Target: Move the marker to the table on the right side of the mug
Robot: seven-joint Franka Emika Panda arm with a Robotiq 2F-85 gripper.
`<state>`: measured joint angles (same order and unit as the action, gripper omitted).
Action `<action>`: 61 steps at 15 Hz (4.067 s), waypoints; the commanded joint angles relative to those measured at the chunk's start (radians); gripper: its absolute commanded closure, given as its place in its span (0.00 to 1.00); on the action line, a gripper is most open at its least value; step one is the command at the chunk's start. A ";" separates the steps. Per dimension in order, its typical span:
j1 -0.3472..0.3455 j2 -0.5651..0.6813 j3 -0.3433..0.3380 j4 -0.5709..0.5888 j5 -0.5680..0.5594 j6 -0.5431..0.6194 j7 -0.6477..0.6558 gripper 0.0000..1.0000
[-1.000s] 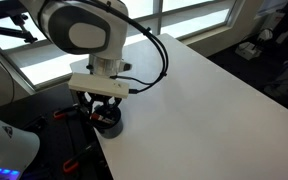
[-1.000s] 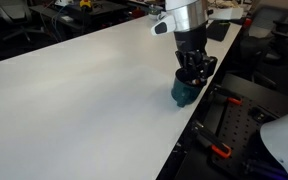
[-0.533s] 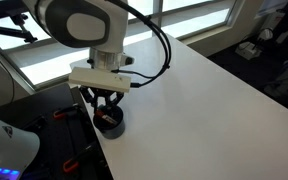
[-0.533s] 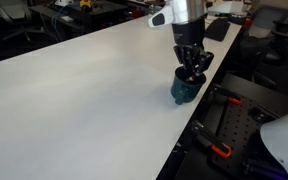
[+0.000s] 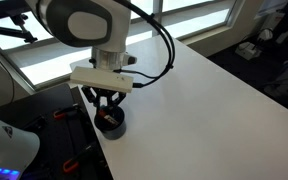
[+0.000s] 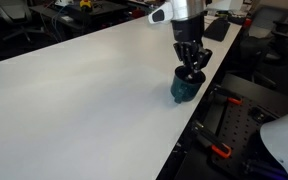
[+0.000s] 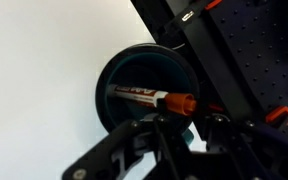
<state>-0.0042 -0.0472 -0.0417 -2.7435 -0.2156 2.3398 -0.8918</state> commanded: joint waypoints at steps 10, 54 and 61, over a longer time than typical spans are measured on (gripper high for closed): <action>-0.075 0.033 -0.048 0.097 -0.021 -0.016 0.035 0.93; -0.066 0.122 -0.009 0.100 -0.010 -0.112 0.009 0.00; -0.071 0.132 -0.012 0.103 -0.021 -0.104 0.016 0.00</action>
<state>-0.0722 0.0846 -0.0573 -2.6424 -0.2371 2.2373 -0.8759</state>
